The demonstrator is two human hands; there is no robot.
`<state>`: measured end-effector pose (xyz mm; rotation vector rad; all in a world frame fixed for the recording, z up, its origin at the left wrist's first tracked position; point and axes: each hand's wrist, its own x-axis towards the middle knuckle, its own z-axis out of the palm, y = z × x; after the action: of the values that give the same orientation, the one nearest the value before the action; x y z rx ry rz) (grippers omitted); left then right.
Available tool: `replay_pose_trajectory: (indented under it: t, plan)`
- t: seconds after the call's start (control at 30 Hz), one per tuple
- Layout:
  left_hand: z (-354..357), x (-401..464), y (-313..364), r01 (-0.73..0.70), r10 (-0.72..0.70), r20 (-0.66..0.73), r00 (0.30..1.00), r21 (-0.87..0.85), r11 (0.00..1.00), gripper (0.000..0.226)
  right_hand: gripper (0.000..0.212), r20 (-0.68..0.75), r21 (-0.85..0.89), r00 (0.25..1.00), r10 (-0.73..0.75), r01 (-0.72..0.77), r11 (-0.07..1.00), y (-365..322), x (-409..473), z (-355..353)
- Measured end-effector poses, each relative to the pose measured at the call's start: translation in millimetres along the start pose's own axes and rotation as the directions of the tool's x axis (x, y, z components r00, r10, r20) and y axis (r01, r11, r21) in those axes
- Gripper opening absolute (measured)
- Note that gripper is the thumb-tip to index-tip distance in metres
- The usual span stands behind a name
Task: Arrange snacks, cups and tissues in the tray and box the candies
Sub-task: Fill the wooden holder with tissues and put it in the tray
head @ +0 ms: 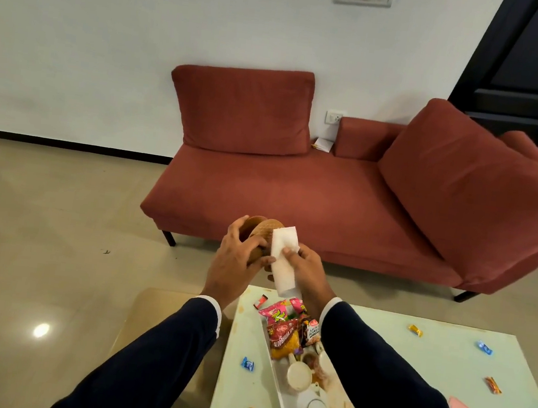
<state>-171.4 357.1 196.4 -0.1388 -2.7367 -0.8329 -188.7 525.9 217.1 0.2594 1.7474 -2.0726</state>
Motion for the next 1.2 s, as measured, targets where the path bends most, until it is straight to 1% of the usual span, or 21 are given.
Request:
replay_pose_trajectory:
  t: [0.07, 0.1, 0.13, 0.17, 0.2, 0.23, 0.27, 0.33, 0.37, 0.4, 0.47, 0.6, 0.63, 0.7, 0.8, 0.9, 1.03, 1.1, 1.17, 1.2]
  plan:
    - [-3.6, -3.5, -8.5, -0.073, 0.074, 0.011, 0.997, -0.038, 0.997, 0.023, 0.01, -0.054, 0.018, 0.998, -0.041, 0.042, 0.999, -13.2, 2.8, -12.4]
    - [-6.3, -5.2, -12.4, -0.101, 0.102, 0.014, 0.995, -0.07, 0.992, 0.028, 0.008, -0.088, -0.02, 0.992, -0.088, 0.086, 0.996, -23.2, 4.8, -19.4]
    - [-9.6, -6.6, -15.1, -0.128, 0.131, 0.017, 0.991, -0.108, 0.986, 0.037, 0.009, -0.104, -0.089, 0.984, -0.147, 0.138, 0.986, -34.8, 7.1, -26.3]
    - [-13.3, -7.7, -16.0, -0.144, 0.15, 0.023, 0.988, -0.157, 0.977, 0.051, 0.01, -0.094, -0.178, 0.973, -0.21, 0.192, 0.965, -47.5, 9.0, -31.7]
    - [-17.1, -7.9, -15.2, -0.131, 0.143, 0.033, 0.989, -0.228, 0.965, 0.065, 0.011, -0.057, -0.274, 0.961, -0.271, 0.246, 0.93, -61.0, 10.4, -35.6]
    - [-20.1, -7.2, -12.9, -0.086, 0.106, 0.048, 0.993, -0.305, 0.948, 0.079, 0.012, 0.004, -0.377, 0.946, -0.323, 0.301, 0.876, -74.4, 11.5, -37.7]
    - [-22.4, -5.7, -9.9, -0.026, 0.056, 0.071, 0.996, -0.364, 0.931, 0.089, 0.015, 0.081, -0.481, 0.927, -0.367, 0.359, 0.8, -87.0, 12.8, -37.7]
    - [-23.6, -1.1, -2.6, 0.08, -0.033, 0.117, 0.993, -0.427, 0.901, 0.103, 0.014, 0.251, -0.652, 0.875, -0.414, 0.469, 0.596, -109.2, 14.7, -33.5]
    - [-23.4, 1.2, 0.7, 0.125, -0.067, 0.139, 0.988, -0.461, 0.879, 0.109, 0.011, 0.329, -0.698, 0.85, -0.413, 0.513, 0.499, -117.8, 14.8, -29.8]
    - [-23.2, 3.3, 3.5, 0.161, -0.093, 0.157, 0.983, -0.497, 0.853, 0.113, 0.01, 0.391, -0.724, 0.829, -0.4, 0.545, 0.423, -124.4, 14.7, -25.4]
    - [-22.2, 6.5, 6.5, 0.192, -0.113, 0.173, 0.978, -0.564, 0.803, 0.114, 0.013, 0.48, -0.741, 0.799, -0.362, 0.591, 0.32, -131.8, 14.5, -16.4]
    - [-21.3, 8.4, 8.5, 0.181, -0.1, 0.157, 0.982, -0.68, 0.71, 0.105, 0.014, 0.608, -0.765, 0.745, -0.273, 0.642, 0.049, -134.5, 15.3, 1.2]
    - [-21.8, 8.4, 9.1, 0.183, -0.098, 0.16, 0.982, -0.695, 0.695, 0.104, 0.012, 0.629, -0.758, 0.735, -0.251, 0.652, 0.01, -134.6, 15.1, 4.3]
    - [-22.4, 8.3, 10.7, 0.183, -0.087, 0.168, 0.982, -0.717, 0.672, 0.102, 0.011, 0.653, -0.744, 0.729, -0.205, 0.668, 0.008, -135.1, 15.1, 6.6]
    - [-22.6, 8.4, 11.6, 0.177, -0.096, 0.152, 0.984, -0.719, 0.672, 0.102, 0.016, 0.658, -0.731, 0.732, -0.178, 0.677, 0.084, -136.6, 14.8, 6.0]
    - [-23.9, 9.2, 11.0, 0.171, -0.113, 0.128, 0.985, -0.722, 0.67, 0.099, 0.018, 0.647, -0.711, 0.728, -0.227, 0.684, 0.166, -139.4, 14.5, 1.8]
    - [-27.9, 13.2, 11.0, 0.157, -0.115, 0.108, 0.987, -0.74, 0.654, 0.091, 0.013, 0.634, -0.685, 0.7, -0.328, 0.705, 0.183, -141.6, 11.9, -7.4]
    - [-29.1, 13.8, 11.2, 0.155, -0.11, 0.11, 0.988, -0.76, 0.632, 0.085, 0.01, 0.56, -0.668, 0.71, -0.427, 0.692, 0.274, -141.3, 9.8, -15.0]
    - [-29.8, 13.2, 12.2, 0.151, -0.119, 0.098, 0.988, -0.778, 0.61, 0.08, 0.011, 0.368, -0.669, 0.748, -0.552, 0.625, 0.402, -136.6, 7.4, -25.5]
    - [-30.0, 12.8, 13.1, 0.149, -0.127, 0.091, 0.988, -0.786, 0.6, 0.077, 0.015, 0.249, -0.663, 0.781, -0.573, 0.569, 0.487, -131.3, 6.0, -31.5]
